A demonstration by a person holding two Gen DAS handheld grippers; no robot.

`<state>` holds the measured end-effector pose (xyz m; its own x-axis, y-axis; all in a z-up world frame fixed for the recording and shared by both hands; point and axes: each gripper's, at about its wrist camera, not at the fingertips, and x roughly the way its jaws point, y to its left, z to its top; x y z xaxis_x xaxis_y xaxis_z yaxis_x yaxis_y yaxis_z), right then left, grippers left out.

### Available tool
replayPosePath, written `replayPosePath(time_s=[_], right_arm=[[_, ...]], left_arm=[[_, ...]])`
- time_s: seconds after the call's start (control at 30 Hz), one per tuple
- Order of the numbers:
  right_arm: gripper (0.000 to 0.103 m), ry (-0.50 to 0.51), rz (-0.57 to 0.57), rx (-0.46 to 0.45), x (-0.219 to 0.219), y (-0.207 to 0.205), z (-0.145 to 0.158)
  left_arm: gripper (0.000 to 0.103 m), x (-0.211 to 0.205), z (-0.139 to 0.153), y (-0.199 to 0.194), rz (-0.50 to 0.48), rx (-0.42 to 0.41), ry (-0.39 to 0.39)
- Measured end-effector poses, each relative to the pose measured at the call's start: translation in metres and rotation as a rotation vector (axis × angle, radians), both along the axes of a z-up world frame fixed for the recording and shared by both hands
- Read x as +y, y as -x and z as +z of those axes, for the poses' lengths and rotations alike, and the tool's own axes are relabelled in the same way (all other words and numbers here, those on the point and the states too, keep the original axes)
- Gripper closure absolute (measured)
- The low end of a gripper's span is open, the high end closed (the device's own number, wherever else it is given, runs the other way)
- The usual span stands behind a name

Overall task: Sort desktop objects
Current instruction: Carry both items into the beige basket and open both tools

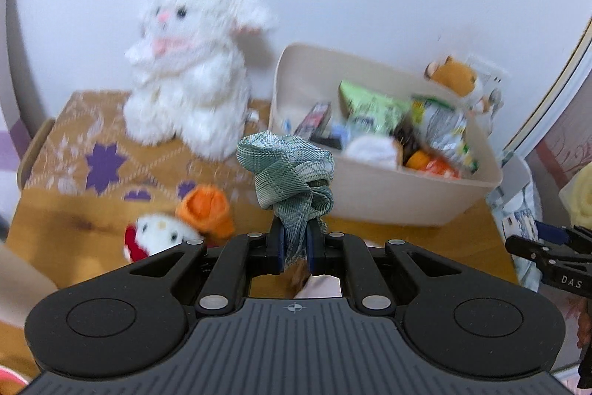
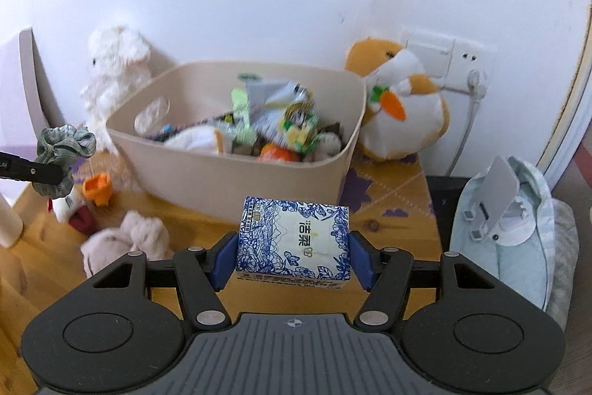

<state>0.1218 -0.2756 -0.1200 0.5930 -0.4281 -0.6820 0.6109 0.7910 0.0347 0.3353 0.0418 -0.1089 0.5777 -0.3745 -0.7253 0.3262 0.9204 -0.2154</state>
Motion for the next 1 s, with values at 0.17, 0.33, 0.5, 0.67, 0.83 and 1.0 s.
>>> replayPosePath(time_s=[0.17,0.33,0.5,0.67,0.83,1.0], right_arm=[[0.043,0.032,0.011,-0.048,-0.005,-0.005,0.022],[0.043,0.07,0.03,-0.078,-0.013,-0.025,0.039],[0.043,0.114,0.07,-0.083,-0.022,-0.057,0.05],[0.043,0.171,0.135,-0.055,-0.024,-0.102,0.051],[0.043,0.209,0.17,-0.012,-0.028,-0.143,0.046],[0.043,0.211,0.168,0.038,-0.033,-0.167,0.03]], left_arm=[[0.093,-0.013,0.021,-0.01,-0.033,-0.07,-0.009],[0.093,-0.029,0.037,-0.027,-0.06,-0.114,-0.006],[0.093,-0.052,0.046,-0.044,-0.096,-0.148,-0.019],[0.093,-0.074,0.043,-0.061,-0.124,-0.164,-0.053],[0.093,-0.096,0.028,-0.078,-0.157,-0.169,-0.12],[0.093,-0.108,0.006,-0.091,-0.182,-0.15,-0.193]])
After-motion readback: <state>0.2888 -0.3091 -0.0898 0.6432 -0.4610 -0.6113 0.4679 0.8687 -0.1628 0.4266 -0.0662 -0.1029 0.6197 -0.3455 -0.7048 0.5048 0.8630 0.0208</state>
